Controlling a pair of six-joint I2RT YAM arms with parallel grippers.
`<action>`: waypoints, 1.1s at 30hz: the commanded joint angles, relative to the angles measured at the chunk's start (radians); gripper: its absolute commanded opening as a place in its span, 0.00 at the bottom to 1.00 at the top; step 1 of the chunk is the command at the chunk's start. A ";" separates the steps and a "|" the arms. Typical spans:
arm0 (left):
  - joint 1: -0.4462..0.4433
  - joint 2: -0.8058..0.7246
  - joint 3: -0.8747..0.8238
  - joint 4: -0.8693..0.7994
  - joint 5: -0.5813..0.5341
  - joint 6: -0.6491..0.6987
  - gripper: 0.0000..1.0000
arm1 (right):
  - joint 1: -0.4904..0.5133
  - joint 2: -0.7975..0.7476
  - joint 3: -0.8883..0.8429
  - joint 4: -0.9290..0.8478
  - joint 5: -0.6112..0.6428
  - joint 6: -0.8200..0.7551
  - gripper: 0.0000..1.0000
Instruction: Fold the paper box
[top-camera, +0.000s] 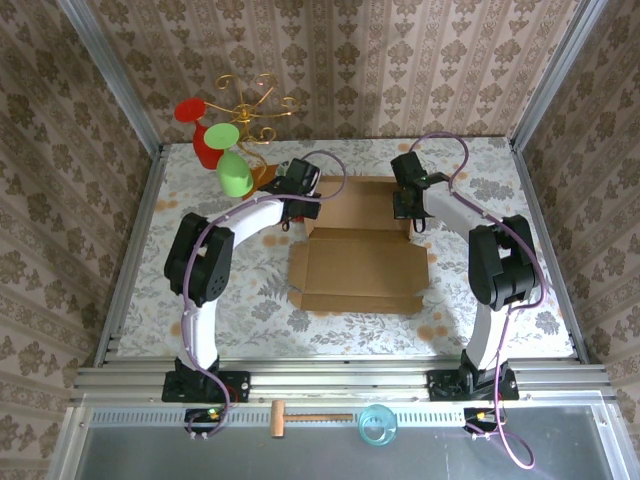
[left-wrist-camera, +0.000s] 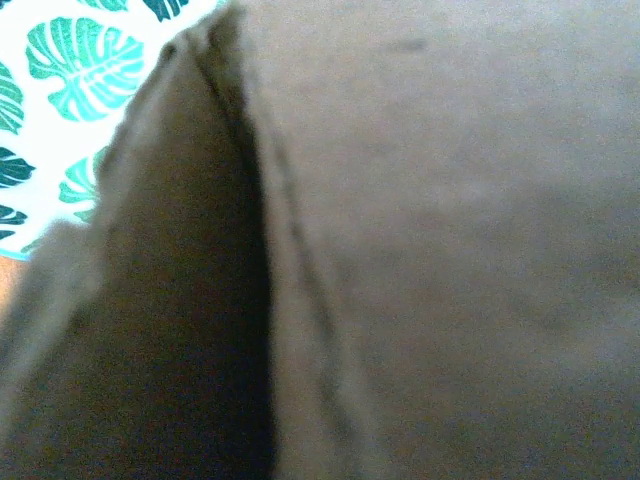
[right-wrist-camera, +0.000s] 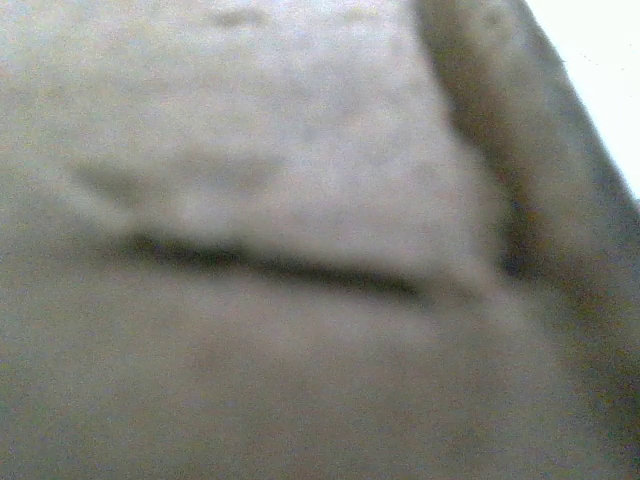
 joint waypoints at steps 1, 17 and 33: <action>-0.001 0.034 0.022 -0.045 0.046 0.015 0.21 | 0.007 0.028 0.031 -0.060 -0.027 -0.026 0.00; -0.007 -0.050 -0.076 0.026 0.097 0.016 0.39 | -0.003 0.046 0.044 -0.077 -0.049 -0.032 0.00; -0.020 0.003 -0.028 -0.066 -0.083 -0.036 0.00 | -0.001 0.031 0.045 -0.086 -0.052 -0.024 0.00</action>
